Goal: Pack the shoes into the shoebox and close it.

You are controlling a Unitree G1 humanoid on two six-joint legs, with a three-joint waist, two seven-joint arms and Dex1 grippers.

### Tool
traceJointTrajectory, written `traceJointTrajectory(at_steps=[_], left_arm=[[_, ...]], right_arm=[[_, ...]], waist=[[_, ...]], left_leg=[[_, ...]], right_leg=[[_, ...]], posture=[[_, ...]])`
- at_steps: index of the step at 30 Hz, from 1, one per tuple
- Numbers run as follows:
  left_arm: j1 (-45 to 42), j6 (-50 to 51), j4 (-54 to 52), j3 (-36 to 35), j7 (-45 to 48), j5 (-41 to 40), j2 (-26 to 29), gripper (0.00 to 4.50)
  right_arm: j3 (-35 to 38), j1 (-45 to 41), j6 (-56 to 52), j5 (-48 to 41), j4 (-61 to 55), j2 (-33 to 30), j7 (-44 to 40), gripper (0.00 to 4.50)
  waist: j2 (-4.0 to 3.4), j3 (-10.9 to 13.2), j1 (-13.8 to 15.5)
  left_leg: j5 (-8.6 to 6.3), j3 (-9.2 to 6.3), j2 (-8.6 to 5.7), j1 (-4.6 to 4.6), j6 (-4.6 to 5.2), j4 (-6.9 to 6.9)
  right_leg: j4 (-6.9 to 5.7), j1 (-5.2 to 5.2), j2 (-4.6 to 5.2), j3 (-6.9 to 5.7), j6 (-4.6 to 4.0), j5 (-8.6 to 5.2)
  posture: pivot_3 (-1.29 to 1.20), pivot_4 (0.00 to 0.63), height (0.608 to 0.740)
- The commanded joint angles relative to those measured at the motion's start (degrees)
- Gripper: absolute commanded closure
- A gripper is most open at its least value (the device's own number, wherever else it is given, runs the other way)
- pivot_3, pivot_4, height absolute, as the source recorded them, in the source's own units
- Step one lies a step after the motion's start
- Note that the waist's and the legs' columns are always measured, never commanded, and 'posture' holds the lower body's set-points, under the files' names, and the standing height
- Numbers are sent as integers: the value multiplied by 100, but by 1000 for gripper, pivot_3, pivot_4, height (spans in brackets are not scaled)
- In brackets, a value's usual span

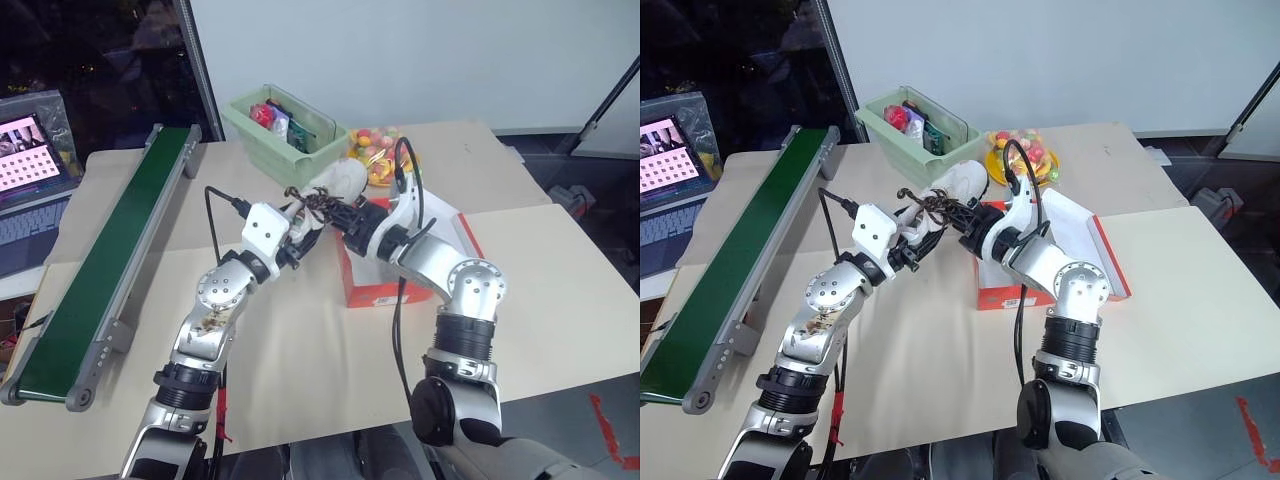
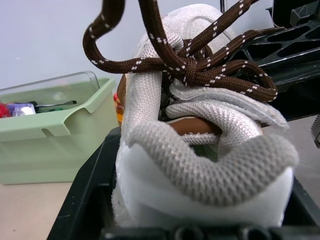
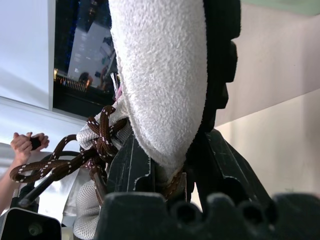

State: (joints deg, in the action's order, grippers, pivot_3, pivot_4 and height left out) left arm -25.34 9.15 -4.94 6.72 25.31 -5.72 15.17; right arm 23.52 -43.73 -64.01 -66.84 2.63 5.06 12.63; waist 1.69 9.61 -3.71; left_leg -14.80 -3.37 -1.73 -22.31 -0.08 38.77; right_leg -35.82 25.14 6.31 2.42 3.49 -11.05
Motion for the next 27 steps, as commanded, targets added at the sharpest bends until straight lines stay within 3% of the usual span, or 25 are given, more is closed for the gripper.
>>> traceJointTrajectory(at_steps=[1,3,6,7,12,18,21,27], left_arm=[[46,114,-181,229,240,-10,-1,2166],[78,12,-199,303,318,59,58,1256],[74,76,-223,345,302,109,53,210],[73,107,-241,346,341,73,52,50],[101,46,-332,222,317,8,30,50],[237,129,-398,80,225,20,36,50],[327,133,-425,107,240,61,38,50],[269,96,-280,134,286,89,25,50]], right_arm=[[0,-126,449,-469,-415,390,-15,3838],[6,-107,553,-544,-433,383,41,3842],[-17,-84,682,-634,-448,366,96,3842],[-33,-78,736,-627,-457,358,102,3842],[-132,-260,1457,288,-519,-168,53,3842],[-622,-762,2080,2139,-395,-2061,-432,3842],[-906,-835,1524,2485,-309,-3020,-815,3842],[-1071,-1337,-679,2187,279,-4058,-1406,3842]], waist=[[0,0,-2],[0,0,-1],[0,0,1],[0,0,3],[-1,0,-8],[-15,10,137],[-15,9,136],[-17,8,72]], left_leg=[[0,0,0,0,0,0],[0,0,1,0,1,0],[0,1,1,0,1,0],[0,1,1,0,0,0],[0,1,2,0,1,0],[0,4,-10,-10,1,5],[-4,7,-7,-8,7,2],[-15,39,11,-4,26,0]], right_leg=[[0,0,0,0,0,0],[1,0,0,0,0,0],[1,0,0,0,0,0],[1,0,0,0,0,0],[0,0,-1,0,0,0],[8,1,9,-2,1,-1],[14,1,6,-3,4,-3],[29,-2,-1,16,3,-2]], posture=[[0,150,740],[0,150,740],[0,150,740],[0,150,740],[0,150,740],[0,150,740],[0,150,740],[0,150,740]])
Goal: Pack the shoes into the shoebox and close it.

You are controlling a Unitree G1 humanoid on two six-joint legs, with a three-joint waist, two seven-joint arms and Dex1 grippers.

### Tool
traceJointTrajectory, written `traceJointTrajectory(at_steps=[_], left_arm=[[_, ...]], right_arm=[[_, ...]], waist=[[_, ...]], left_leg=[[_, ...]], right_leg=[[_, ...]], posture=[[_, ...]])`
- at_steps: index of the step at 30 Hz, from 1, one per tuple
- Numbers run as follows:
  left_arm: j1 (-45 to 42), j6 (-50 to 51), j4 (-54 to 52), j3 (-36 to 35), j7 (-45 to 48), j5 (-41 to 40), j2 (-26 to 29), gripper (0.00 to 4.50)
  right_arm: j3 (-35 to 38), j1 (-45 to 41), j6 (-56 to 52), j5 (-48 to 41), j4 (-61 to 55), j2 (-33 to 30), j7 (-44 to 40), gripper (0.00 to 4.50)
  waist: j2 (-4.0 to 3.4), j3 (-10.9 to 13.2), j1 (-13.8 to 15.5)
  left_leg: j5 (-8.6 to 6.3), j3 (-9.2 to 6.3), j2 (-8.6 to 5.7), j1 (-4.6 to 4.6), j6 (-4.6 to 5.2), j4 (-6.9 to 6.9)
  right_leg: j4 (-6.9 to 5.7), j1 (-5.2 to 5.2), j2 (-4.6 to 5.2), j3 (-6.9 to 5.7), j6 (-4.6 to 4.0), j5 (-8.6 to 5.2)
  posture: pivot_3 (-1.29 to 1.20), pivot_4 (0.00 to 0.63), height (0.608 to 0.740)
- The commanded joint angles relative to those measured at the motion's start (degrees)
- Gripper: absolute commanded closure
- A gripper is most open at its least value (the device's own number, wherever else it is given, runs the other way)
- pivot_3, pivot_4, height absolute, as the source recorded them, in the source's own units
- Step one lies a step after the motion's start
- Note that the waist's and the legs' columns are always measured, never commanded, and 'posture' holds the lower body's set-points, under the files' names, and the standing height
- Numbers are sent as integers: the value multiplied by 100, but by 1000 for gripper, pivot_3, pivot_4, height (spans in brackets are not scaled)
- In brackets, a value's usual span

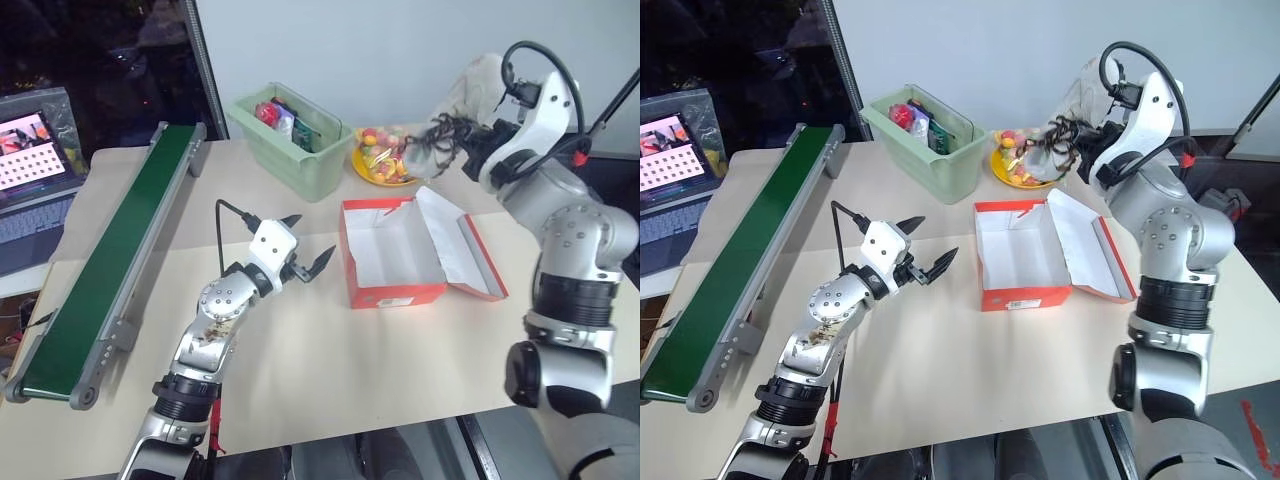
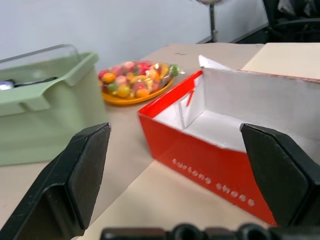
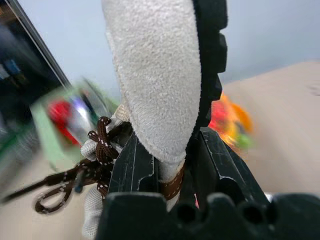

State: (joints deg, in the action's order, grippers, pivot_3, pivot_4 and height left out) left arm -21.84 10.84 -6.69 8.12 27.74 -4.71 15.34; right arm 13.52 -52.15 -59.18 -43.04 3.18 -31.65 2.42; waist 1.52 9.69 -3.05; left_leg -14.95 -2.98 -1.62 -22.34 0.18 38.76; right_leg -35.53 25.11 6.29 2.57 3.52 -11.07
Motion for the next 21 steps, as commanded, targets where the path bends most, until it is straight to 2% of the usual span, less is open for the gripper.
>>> traceJointTrajectory(at_steps=[1,4,8,16,21], left_arm=[[-98,-104,-53,6,65,-15,1,50],[-122,-169,31,58,119,-24,-45,50],[-95,-208,6,138,149,-8,-100,50],[-33,-165,-56,127,155,-8,-97,50],[97,-86,-196,144,106,1,-120,50]], right_arm=[[-36,-681,-1550,-221,527,-478,-480,3842],[-11,-1136,-2086,53,1459,-655,-600,3842],[-637,-1736,-2337,622,2682,-989,-1149,3842],[-2542,-2156,-1744,1693,3731,-1025,-3063,3842],[-3317,-2470,-1106,2419,4612,-745,-4207,3842]], waist=[[-1,1,20],[-1,1,66],[-1,1,109],[-4,0,69],[-5,-1,62]], left_leg=[[0,1,0,-1,0,0],[0,1,-1,-2,0,4],[-2,0,-2,-10,3,0],[-10,2,-1,-28,17,7],[-10,1,-3,-25,16,14]], right_leg=[[1,0,0,0,-1,1],[5,-2,0,-1,-2,1],[39,-7,1,-9,-2,1],[40,4,2,-11,-1,2],[38,2,2,-11,0,2]], posture=[[0,150,740],[0,150,740],[0,150,740],[0,150,740],[0,150,740]])
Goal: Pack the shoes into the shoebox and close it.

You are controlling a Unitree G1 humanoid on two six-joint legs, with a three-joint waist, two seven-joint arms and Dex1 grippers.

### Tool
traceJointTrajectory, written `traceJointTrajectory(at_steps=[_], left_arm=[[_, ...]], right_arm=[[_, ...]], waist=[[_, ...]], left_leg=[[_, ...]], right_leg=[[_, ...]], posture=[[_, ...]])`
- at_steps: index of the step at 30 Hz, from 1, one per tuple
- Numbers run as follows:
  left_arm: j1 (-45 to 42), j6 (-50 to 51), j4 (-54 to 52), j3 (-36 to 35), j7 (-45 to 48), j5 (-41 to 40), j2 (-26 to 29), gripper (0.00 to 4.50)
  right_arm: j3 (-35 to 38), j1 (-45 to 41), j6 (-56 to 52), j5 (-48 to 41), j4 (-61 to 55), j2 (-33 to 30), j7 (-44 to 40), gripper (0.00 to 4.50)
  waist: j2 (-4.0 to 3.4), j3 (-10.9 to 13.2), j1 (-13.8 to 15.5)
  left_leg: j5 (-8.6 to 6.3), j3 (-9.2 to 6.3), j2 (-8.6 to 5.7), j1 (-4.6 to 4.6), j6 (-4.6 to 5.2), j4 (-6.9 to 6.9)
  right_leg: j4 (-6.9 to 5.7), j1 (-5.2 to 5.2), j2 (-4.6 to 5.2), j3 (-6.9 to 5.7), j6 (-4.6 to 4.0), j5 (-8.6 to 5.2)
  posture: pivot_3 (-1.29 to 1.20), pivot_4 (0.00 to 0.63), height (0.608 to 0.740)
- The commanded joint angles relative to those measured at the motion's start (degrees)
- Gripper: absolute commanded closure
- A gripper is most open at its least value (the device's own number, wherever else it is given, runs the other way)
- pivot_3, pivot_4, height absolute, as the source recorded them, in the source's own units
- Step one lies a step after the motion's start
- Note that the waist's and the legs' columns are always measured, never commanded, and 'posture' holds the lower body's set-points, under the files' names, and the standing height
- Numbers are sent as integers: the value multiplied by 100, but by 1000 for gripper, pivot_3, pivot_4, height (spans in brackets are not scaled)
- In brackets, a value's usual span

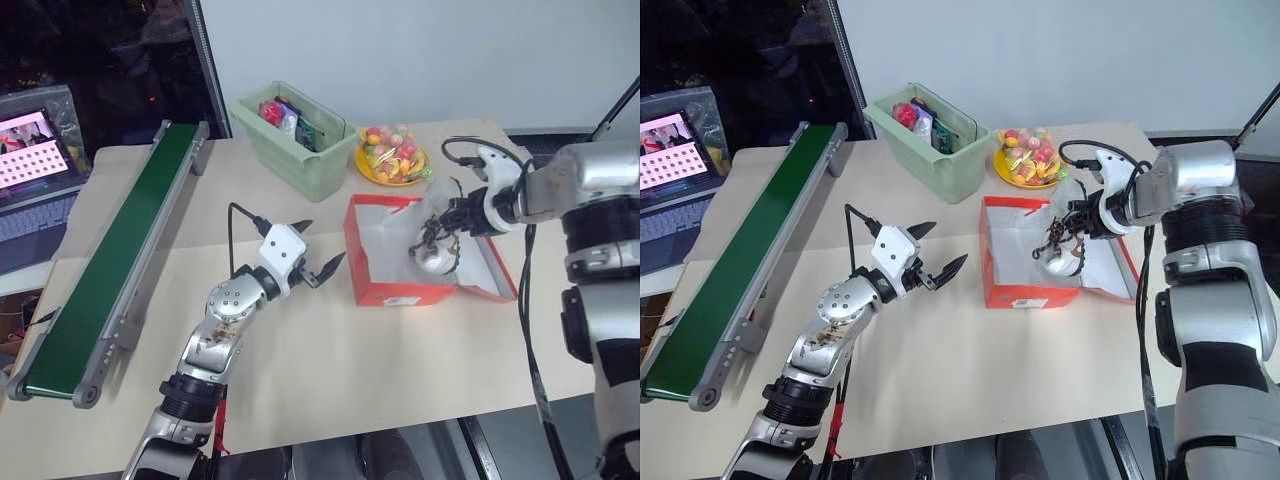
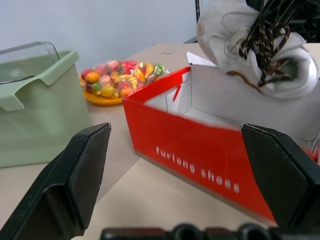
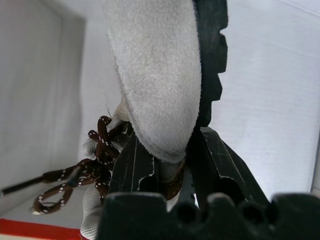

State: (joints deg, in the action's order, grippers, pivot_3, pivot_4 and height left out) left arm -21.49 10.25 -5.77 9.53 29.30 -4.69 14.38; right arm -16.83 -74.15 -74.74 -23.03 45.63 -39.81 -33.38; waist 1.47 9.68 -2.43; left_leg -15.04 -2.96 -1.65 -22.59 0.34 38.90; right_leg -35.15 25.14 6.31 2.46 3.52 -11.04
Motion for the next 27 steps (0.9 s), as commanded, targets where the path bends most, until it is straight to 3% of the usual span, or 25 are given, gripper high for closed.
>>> traceJointTrajectory(at_steps=[1,13,15,21,27], left_arm=[[91,-13,-328,8,-59,3,-25,50],[201,123,-538,-37,-165,13,19,50],[197,131,-539,-53,-185,5,14,0],[170,88,-479,-14,-182,-1,0,0],[67,9,-330,-11,-149,2,-16,0]], right_arm=[[-346,-318,548,537,535,130,-769,3842],[-436,-462,1177,1576,1672,835,-1775,3842],[-335,-468,1266,1656,1703,859,-1740,2913],[175,-752,1222,1671,1603,978,-1451,1157],[818,-1193,676,1499,1120,1093,-1095,1157]], waist=[[0,0,-2],[-3,-1,1],[-3,-1,2],[-5,-2,-23],[-9,-3,-14]], left_leg=[[0,-1,0,0,0,-1],[3,-5,-1,0,-7,-1],[4,-5,-2,0,-8,-1],[7,-4,-3,0,-13,-1],[7,-6,-2,1,-14,-5]], right_leg=[[-3,0,0,0,0,0],[-10,3,1,-2,0,1],[-10,3,1,-1,0,1],[-15,7,2,1,0,1],[-23,13,0,1,0,2]], posture=[[0,150,740],[0,150,740],[0,150,740],[0,150,740],[0,150,740]])
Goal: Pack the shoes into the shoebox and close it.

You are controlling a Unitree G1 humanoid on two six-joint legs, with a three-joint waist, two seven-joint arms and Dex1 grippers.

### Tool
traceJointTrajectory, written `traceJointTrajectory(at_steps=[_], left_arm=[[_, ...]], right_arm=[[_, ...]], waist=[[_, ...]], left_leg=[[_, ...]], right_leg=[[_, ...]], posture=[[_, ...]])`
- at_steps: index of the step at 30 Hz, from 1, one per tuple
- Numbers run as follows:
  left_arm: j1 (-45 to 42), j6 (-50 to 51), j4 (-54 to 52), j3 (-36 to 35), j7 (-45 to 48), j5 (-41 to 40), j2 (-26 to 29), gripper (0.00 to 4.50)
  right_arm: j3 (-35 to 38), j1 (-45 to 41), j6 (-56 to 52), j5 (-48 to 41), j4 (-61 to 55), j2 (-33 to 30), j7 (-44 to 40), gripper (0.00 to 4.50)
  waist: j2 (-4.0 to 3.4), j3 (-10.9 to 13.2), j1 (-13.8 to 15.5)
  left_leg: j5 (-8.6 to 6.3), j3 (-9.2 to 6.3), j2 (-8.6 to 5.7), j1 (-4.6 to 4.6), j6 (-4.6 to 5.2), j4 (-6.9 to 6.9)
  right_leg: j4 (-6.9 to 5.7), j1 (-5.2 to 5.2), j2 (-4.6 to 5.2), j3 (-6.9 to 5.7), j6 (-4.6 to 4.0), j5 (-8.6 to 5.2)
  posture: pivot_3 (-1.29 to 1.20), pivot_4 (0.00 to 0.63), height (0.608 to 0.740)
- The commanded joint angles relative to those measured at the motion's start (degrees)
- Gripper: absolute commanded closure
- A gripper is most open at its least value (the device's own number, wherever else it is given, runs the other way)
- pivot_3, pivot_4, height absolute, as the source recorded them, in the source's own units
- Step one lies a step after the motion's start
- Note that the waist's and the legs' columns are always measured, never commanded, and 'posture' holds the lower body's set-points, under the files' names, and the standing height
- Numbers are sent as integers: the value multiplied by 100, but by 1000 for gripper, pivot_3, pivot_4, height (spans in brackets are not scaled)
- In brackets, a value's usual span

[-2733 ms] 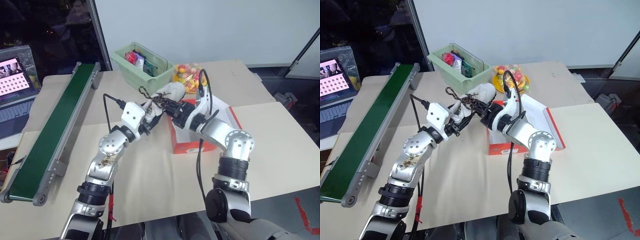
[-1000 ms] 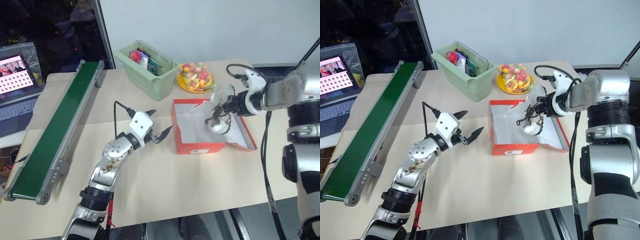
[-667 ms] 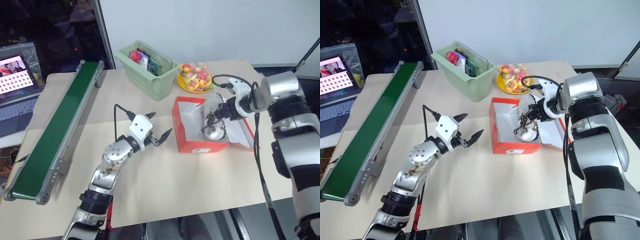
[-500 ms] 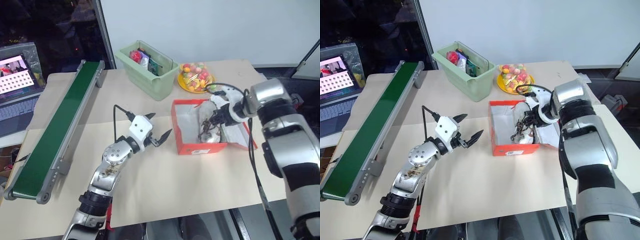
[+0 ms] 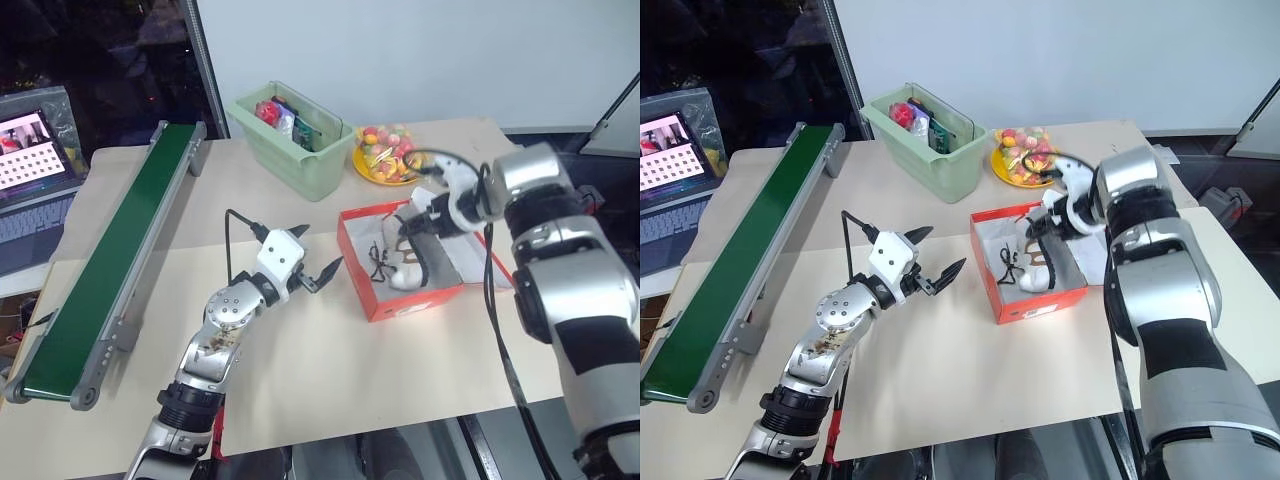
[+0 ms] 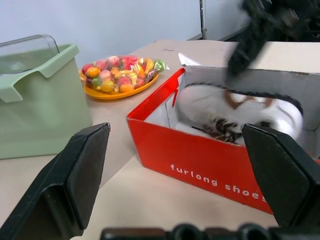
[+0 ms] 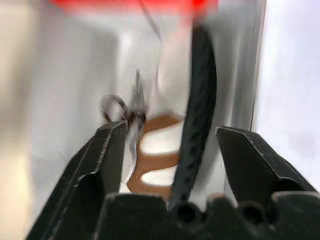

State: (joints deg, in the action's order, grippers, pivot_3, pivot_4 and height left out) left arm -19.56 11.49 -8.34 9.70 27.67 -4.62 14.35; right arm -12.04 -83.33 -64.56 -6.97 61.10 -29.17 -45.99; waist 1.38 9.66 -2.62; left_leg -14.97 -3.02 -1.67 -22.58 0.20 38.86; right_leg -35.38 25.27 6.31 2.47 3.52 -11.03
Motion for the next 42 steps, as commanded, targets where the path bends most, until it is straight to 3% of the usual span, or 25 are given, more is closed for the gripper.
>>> traceJointTrajectory(at_steps=[1,4,7,9,12,16,20,24,31,42], left_arm=[[-152,-127,-39,-40,18,-9,-10,0],[-205,-172,127,-176,-44,-15,20,0],[-258,-122,339,-551,-325,-56,36,0],[-337,-1,528,-964,-654,-171,-5,0],[-372,30,891,-1779,-1261,-158,201,0],[-268,-2,1214,-2552,-1654,-183,628,0],[-182,-45,1523,-3126,-1862,-240,1051,0],[-64,-261,1962,-3313,-1709,-236,1466,0],[-83,-513,2326,-3316,-1647,-292,1561,0],[6,-407,2193,-3257,-1838,-242,1494,0]], right_arm=[[525,-354,-534,-188,-580,51,271,1157],[1228,-374,-1068,-470,-1358,112,708,1157],[1627,445,-1155,-585,-3277,166,1149,1157],[1853,1328,-684,-720,-4856,336,1352,1157],[1287,3626,569,-253,-7354,406,1843,1157],[1039,5211,1149,-59,-8539,875,2469,1157],[605,6513,1991,643,-8767,920,3126,1157],[789,7265,2687,443,-8828,1651,3478,103],[422,7362,3421,687,-8781,1609,3401,24],[729,7075,3524,657,-8601,1661,3550,24]], waist=[[0,0,11],[0,0,29],[-1,-1,47],[2,-4,52],[17,-26,87],[16,-25,10],[16,-25,-2],[25,-28,27],[28,-26,25],[28,-26,27]], left_leg=[[0,0,0,0,0,0],[0,0,-1,-1,0,1],[0,-6,0,-5,1,1],[-1,-11,0,-6,1,2],[0,-17,-6,-7,0,2],[0,-7,-8,-5,-7,11],[2,-6,-8,26,-11,12],[1,1,-6,66,-12,7],[9,3,1,121,-24,6],[8,1,9,142,-24,-3]], right_leg=[[0,-1,0,0,0,0],[1,-2,2,-1,0,0],[0,0,2,-6,0,0],[-1,-1,3,-10,0,0],[-6,-2,10,-15,2,0],[-35,23,17,-11,4,-1],[-49,8,16,-3,2,0],[-33,-27,12,-11,1,0],[-31,-78,4,-14,-7,5],[-16,-100,-1,-15,-8,5]], posture=[[0,150,740],[0,150,740],[0,150,740],[0,150,740],[0,150,740],[0,150,740],[0,150,740],[0,150,740],[0,150,740],[0,150,740]])
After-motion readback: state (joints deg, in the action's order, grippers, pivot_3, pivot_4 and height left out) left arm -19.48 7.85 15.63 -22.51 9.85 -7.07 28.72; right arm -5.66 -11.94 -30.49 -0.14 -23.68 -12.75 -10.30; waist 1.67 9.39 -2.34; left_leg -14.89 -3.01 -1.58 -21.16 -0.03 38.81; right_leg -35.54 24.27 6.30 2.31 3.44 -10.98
